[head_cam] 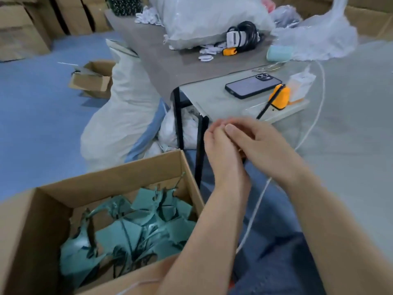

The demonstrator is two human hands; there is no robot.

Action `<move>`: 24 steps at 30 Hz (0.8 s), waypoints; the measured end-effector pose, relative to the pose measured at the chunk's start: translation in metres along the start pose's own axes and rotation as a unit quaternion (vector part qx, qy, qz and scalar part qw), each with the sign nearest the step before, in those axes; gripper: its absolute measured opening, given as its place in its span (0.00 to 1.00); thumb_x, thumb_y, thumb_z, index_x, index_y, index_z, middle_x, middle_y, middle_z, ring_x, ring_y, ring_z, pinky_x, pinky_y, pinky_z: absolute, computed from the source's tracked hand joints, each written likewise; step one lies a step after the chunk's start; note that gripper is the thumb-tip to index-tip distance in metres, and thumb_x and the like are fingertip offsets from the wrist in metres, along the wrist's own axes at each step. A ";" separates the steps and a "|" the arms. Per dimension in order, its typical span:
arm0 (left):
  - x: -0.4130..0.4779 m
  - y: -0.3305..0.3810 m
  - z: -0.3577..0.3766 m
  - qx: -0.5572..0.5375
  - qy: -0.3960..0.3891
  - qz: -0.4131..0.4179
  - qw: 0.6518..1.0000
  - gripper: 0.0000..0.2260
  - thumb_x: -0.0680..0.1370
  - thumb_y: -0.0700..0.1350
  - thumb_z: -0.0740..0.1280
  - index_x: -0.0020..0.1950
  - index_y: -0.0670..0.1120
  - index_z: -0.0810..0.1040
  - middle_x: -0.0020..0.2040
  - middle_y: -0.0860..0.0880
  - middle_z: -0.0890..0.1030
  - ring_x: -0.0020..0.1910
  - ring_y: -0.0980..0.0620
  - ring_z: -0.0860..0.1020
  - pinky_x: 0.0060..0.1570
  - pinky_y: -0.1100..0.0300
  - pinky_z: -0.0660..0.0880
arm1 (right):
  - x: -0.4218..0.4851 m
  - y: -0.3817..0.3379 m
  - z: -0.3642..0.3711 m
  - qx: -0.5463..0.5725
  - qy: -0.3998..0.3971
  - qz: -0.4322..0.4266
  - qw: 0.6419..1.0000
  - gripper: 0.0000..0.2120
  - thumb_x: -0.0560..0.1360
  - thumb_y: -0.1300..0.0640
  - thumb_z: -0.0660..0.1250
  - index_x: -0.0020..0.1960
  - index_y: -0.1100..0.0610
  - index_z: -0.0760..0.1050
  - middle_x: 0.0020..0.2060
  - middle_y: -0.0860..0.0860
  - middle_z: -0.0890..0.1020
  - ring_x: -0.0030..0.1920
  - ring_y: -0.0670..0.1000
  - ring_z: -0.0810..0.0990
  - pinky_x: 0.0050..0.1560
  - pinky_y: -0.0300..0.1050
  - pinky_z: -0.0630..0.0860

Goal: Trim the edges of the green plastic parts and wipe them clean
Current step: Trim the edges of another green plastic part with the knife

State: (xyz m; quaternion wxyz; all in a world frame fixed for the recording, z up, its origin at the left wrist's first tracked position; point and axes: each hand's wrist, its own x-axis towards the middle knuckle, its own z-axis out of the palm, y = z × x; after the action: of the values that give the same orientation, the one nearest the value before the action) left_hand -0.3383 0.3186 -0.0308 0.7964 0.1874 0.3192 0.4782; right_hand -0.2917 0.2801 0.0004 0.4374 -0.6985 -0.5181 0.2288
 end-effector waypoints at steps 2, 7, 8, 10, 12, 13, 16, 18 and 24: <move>-0.021 -0.006 0.036 0.007 -0.047 0.037 0.998 0.10 0.80 0.40 0.57 0.57 0.43 0.76 0.48 0.43 0.79 0.49 0.48 0.79 0.49 0.56 0.76 | -0.012 -0.008 -0.030 0.043 0.087 -0.011 0.995 0.10 0.81 0.56 0.62 0.46 0.43 0.78 0.45 0.40 0.82 0.49 0.41 0.80 0.56 0.43 0.76; -0.083 -0.057 0.129 0.073 -0.198 0.009 0.978 0.05 0.79 0.35 0.56 0.51 0.39 0.71 0.41 0.47 0.77 0.44 0.49 0.77 0.49 0.57 0.75 | -0.062 -0.008 -0.120 0.055 0.313 0.020 0.948 0.10 0.81 0.58 0.61 0.45 0.54 0.81 0.39 0.47 0.83 0.43 0.46 0.81 0.48 0.43 0.75; -0.097 -0.072 0.144 0.085 -0.227 -0.008 0.970 0.05 0.79 0.34 0.56 0.49 0.41 0.71 0.42 0.48 0.78 0.44 0.49 0.77 0.50 0.56 0.75 | -0.077 -0.004 -0.138 0.058 0.357 0.037 0.932 0.10 0.81 0.58 0.61 0.45 0.55 0.81 0.39 0.48 0.83 0.44 0.47 0.81 0.47 0.42 0.75; -0.128 -0.106 0.166 0.103 -0.277 -0.059 0.953 0.07 0.79 0.35 0.56 0.47 0.45 0.71 0.44 0.49 0.78 0.44 0.52 0.78 0.51 0.57 0.76 | -0.110 0.008 -0.171 0.062 0.432 0.073 0.897 0.12 0.81 0.58 0.61 0.42 0.53 0.80 0.36 0.46 0.83 0.42 0.44 0.81 0.44 0.38 0.76; -0.161 -0.145 0.180 0.135 -0.320 -0.125 0.930 0.07 0.80 0.37 0.57 0.46 0.45 0.71 0.44 0.48 0.78 0.42 0.51 0.78 0.47 0.59 0.76 | -0.145 0.021 -0.201 0.075 0.494 0.115 0.859 0.15 0.80 0.59 0.61 0.38 0.48 0.78 0.31 0.40 0.82 0.36 0.38 0.80 0.40 0.33 0.75; -0.176 -0.165 0.185 0.153 -0.337 -0.154 0.916 0.05 0.80 0.37 0.57 0.47 0.44 0.71 0.45 0.47 0.78 0.43 0.50 0.77 0.48 0.58 0.75 | -0.163 0.028 -0.214 0.081 0.522 0.136 0.838 0.14 0.80 0.59 0.61 0.39 0.48 0.78 0.31 0.39 0.82 0.35 0.37 0.80 0.40 0.32 0.75; -0.220 -0.221 0.200 0.233 -0.385 -0.208 0.868 0.07 0.79 0.36 0.58 0.54 0.39 0.72 0.46 0.43 0.77 0.46 0.48 0.76 0.46 0.57 0.75 | -0.214 0.055 -0.251 0.068 0.597 0.188 0.777 0.09 0.80 0.61 0.60 0.48 0.55 0.80 0.43 0.49 0.84 0.47 0.46 0.82 0.53 0.42 0.77; -0.245 -0.254 0.207 0.293 -0.419 -0.236 0.826 0.11 0.78 0.35 0.58 0.58 0.34 0.73 0.48 0.40 0.78 0.46 0.48 0.76 0.39 0.59 0.73 | -0.245 0.073 -0.272 0.075 0.649 0.207 0.728 0.09 0.79 0.62 0.60 0.52 0.59 0.79 0.48 0.54 0.83 0.52 0.52 0.81 0.59 0.50 0.77; -0.286 -0.322 0.232 0.379 -0.466 -0.265 0.754 0.17 0.79 0.39 0.58 0.66 0.34 0.70 0.44 0.40 0.75 0.46 0.45 0.73 0.51 0.42 0.74 | -0.295 0.128 -0.326 0.146 0.728 0.233 0.628 0.17 0.79 0.63 0.58 0.66 0.59 0.72 0.59 0.56 0.79 0.57 0.54 0.79 0.61 0.53 0.77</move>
State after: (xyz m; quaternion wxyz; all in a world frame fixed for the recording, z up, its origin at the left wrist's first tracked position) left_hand -0.0690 -0.0836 0.0372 0.8050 0.5817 0.1003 -0.0591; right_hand -0.0784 -0.1243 0.0195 0.7004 -0.6623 0.1892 -0.1870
